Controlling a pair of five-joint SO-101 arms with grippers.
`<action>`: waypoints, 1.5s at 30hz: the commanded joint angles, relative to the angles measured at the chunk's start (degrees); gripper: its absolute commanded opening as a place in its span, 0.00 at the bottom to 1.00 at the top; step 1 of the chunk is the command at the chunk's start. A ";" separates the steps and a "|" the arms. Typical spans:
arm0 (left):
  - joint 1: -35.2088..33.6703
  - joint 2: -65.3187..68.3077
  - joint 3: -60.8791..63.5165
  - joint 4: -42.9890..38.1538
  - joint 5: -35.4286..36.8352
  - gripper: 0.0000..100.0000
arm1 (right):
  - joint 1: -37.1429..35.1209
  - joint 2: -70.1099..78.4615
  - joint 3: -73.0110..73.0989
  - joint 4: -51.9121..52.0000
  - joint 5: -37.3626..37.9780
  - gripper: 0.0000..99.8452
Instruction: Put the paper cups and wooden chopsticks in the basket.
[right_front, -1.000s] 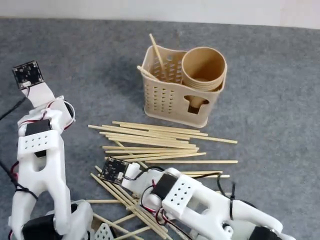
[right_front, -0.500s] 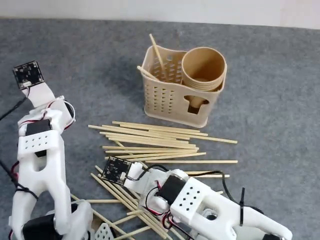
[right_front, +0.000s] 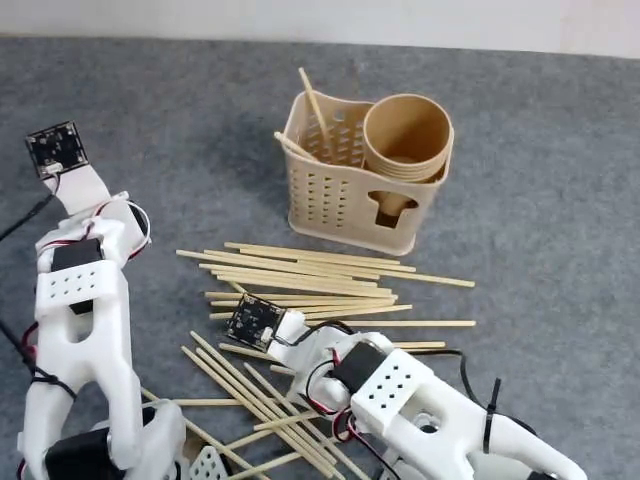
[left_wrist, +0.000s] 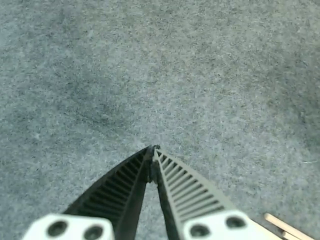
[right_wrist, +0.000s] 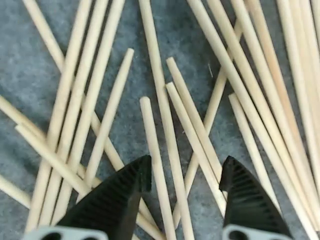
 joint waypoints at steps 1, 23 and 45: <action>-0.92 -1.63 -0.75 -1.05 0.62 0.01 | 0.75 -1.98 -0.13 -1.01 0.79 0.23; -0.92 -1.63 -0.66 -1.05 0.62 0.01 | 1.10 15.08 -4.00 -2.86 0.70 0.15; -0.92 -1.63 -0.57 -1.05 0.62 0.01 | 7.25 14.99 -16.22 5.58 0.79 0.02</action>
